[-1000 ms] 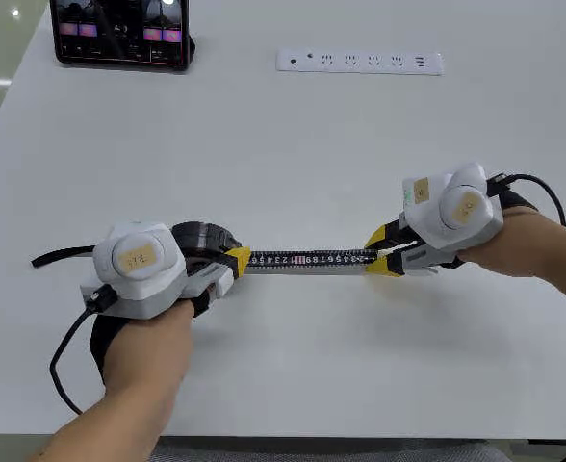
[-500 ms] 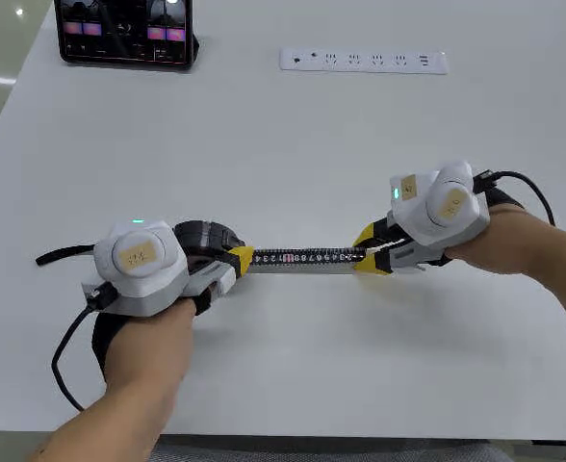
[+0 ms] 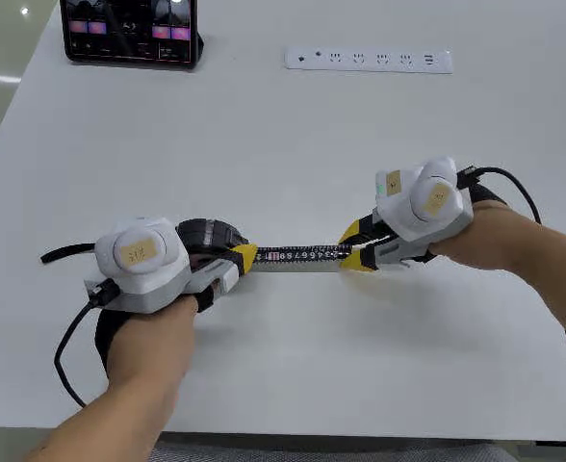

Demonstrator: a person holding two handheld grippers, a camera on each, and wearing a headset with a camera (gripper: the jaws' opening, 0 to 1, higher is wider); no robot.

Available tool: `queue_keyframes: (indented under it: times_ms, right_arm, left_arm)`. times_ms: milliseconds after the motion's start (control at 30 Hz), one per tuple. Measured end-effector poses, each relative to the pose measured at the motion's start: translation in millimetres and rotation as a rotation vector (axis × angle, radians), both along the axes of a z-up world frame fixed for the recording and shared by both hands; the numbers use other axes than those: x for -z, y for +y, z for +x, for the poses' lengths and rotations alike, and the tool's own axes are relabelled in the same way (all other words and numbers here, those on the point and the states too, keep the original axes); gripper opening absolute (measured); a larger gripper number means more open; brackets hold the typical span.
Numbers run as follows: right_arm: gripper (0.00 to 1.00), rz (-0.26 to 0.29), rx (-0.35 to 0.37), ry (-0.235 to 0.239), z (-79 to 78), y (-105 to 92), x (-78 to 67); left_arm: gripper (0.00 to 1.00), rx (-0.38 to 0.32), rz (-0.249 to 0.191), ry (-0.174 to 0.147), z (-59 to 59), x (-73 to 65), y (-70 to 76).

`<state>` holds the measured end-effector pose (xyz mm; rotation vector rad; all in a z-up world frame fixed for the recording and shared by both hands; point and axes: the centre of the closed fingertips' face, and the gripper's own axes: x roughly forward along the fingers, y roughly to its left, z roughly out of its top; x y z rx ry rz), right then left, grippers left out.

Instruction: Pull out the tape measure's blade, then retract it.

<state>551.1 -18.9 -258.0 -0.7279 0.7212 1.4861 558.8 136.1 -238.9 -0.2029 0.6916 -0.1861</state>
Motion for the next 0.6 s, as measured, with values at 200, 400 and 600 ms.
queue_keyframes:
  times_ms: [200, 400, 600]
  right_arm:
    - [0.11, 0.012, -0.002, 0.005, 0.5, 8.8, -0.1]
    - [0.11, 0.021, -0.011, 0.007, 1.4, 18.0, -0.3]
    - [0.11, 0.027, -0.015, 0.015, 0.0, 26.1, -1.7]
  left_arm:
    - [0.61, -0.001, -0.004, 0.001, -0.2, -0.6, 0.1]
    - [0.61, -0.005, -0.013, 0.004, 0.2, -0.4, 0.6]
    - [0.61, -0.007, -0.018, 0.005, 0.4, -0.2, 0.8]
